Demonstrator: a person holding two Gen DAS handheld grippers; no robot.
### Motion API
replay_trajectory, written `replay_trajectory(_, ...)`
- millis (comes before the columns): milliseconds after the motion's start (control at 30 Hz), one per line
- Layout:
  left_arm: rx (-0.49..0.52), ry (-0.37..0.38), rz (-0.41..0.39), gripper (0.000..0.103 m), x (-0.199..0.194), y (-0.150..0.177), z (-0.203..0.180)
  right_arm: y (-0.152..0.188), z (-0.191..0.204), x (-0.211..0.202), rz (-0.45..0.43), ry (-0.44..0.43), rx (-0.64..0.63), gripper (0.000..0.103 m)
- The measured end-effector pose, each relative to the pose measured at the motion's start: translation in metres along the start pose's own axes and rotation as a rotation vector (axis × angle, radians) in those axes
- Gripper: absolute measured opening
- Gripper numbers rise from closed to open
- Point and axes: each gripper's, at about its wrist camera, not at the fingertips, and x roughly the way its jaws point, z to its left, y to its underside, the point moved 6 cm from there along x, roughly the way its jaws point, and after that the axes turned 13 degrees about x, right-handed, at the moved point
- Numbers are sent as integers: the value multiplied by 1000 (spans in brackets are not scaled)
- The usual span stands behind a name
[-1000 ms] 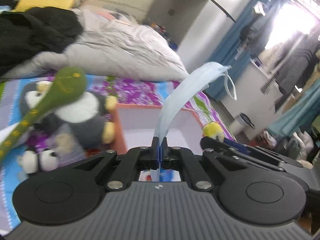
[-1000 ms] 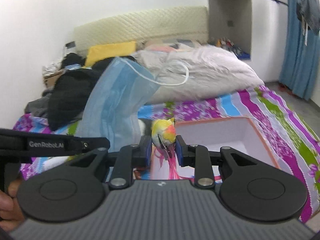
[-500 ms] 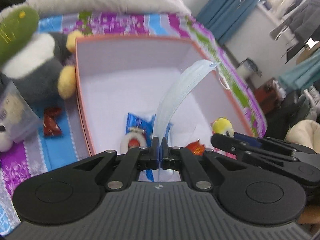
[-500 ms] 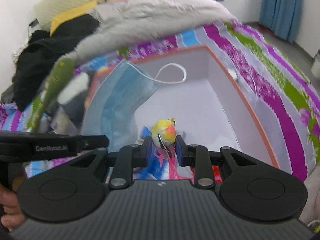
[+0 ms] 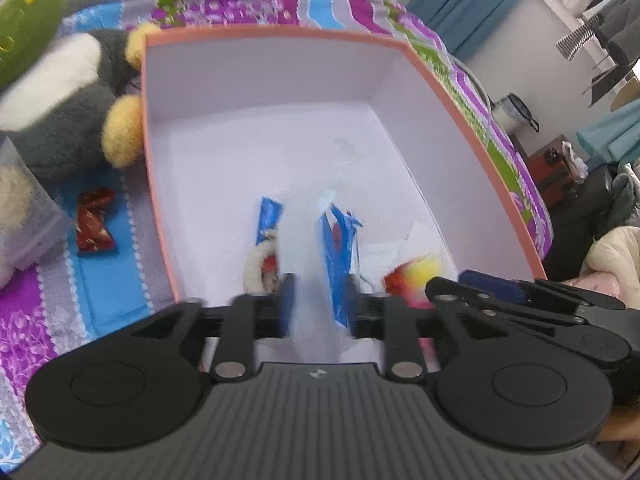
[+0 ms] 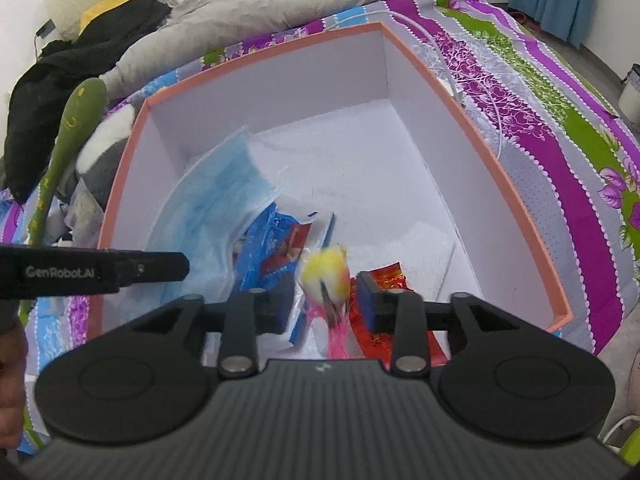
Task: Organize soft objects
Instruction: 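Carry the mask with left gripper and release it while right drops the bird into the box, then withdraw both open grippers from the pink box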
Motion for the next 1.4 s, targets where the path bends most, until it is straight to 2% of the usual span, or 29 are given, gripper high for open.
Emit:
replay_trajectory(167,21,-25,-63,40,-30,-2,0,-5,12,-23,-59,-35,-15,43)
replay_trajectory(400,52,-83,-207,40,-103,8,2,-6,49,-79,-196,-118,-57,43)
replay_trajectory(533,57,-123,-274,40,-143,23,9,4,73,-107,-258,-160,-91,43)
replay_trajectory(800,35,-216,-387,40,-219,68,28,45,116,-143,-303,-241,-165,43)
replay_trajectory(1067,-19,-280,-443,40,-271,124,47,86,147,-168,-337,-307,-209,43)
replay_trajectory(1400,-89,-326,-447,40,-295,189,57,129,163,-171,-317,-342,-225,43)
